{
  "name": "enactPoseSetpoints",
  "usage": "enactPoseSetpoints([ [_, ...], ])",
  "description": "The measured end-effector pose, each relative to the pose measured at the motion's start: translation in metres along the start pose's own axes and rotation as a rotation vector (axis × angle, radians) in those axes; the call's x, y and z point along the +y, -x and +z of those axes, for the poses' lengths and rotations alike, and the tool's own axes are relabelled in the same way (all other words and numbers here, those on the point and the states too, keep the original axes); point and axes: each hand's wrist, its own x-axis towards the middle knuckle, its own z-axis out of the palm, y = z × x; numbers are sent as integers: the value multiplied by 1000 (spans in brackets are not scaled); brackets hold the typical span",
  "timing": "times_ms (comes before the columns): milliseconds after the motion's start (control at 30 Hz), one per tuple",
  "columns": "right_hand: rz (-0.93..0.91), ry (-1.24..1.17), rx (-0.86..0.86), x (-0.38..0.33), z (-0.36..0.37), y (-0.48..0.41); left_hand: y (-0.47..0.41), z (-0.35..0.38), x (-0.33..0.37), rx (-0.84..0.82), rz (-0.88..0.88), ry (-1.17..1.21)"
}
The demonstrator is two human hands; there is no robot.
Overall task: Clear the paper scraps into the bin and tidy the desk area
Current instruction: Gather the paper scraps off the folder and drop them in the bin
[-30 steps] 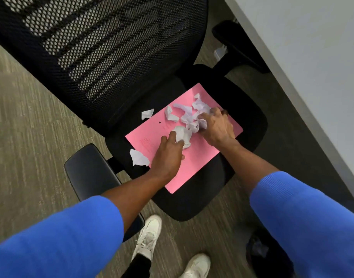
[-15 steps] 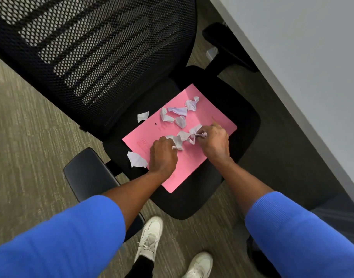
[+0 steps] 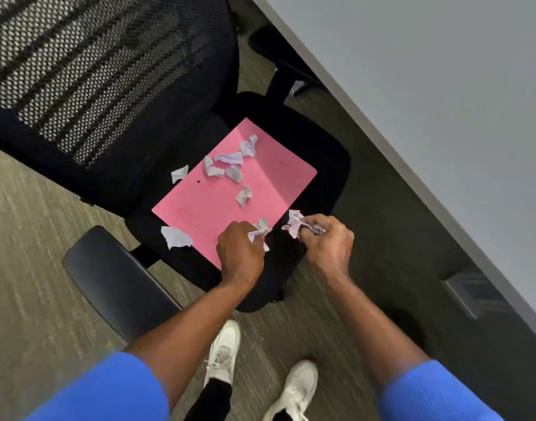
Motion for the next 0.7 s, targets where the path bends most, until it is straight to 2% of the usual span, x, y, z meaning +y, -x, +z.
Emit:
enactPoseSetpoints([
  [200, 233, -93, 66, 67, -48, 49, 63, 44, 13, -58, 53, 18],
  [433, 488, -97, 137, 185, -94, 96, 129, 116, 31, -198, 145, -30],
  [567, 441, -86, 148, 247, -119, 116, 166, 166, 41, -289, 190, -67],
  [633, 477, -148, 160, 269, -131, 126, 185, 193, 45, -334, 193, -121],
  [700, 488, -169, 256, 295, -137, 131, 201, 220, 46, -398, 179, -188],
])
